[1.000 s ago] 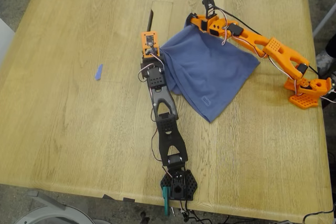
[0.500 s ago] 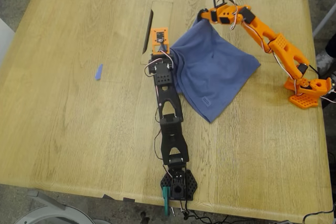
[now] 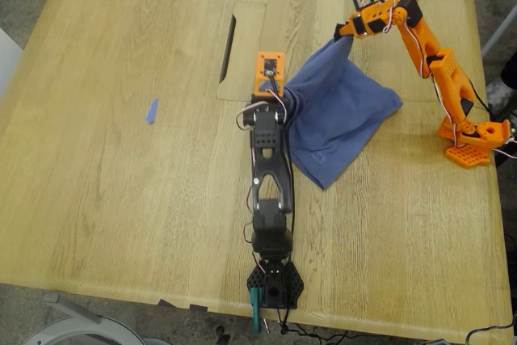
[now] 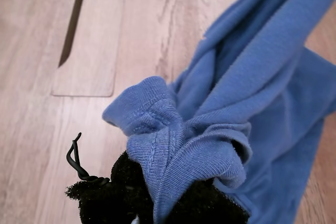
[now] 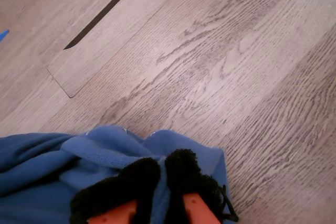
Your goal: Fold a T-shirt
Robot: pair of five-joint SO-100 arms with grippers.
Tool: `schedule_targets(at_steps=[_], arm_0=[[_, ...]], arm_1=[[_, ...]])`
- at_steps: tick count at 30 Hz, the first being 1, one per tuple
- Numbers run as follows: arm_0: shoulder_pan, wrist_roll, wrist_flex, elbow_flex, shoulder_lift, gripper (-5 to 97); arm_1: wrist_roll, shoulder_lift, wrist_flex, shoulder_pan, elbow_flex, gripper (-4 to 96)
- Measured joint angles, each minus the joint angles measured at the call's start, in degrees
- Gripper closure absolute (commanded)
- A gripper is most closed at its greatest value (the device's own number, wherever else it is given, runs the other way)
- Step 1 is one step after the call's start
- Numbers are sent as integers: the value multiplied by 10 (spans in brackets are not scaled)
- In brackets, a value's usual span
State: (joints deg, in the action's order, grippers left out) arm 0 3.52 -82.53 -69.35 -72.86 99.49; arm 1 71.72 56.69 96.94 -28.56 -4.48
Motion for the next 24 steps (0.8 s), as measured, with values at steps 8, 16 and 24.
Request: schedule_targets(at_steps=[8,16,24], arm_0=[[-61,-6,47,-169,124,918],[-108,-12,93,-288,192,918],[-168,-12,158,-361,219,918]], arm_1=[[-5,166,4,26,258,902],[-11,430,-77,55,693,902],[-11,643,-147,75,1013,909]])
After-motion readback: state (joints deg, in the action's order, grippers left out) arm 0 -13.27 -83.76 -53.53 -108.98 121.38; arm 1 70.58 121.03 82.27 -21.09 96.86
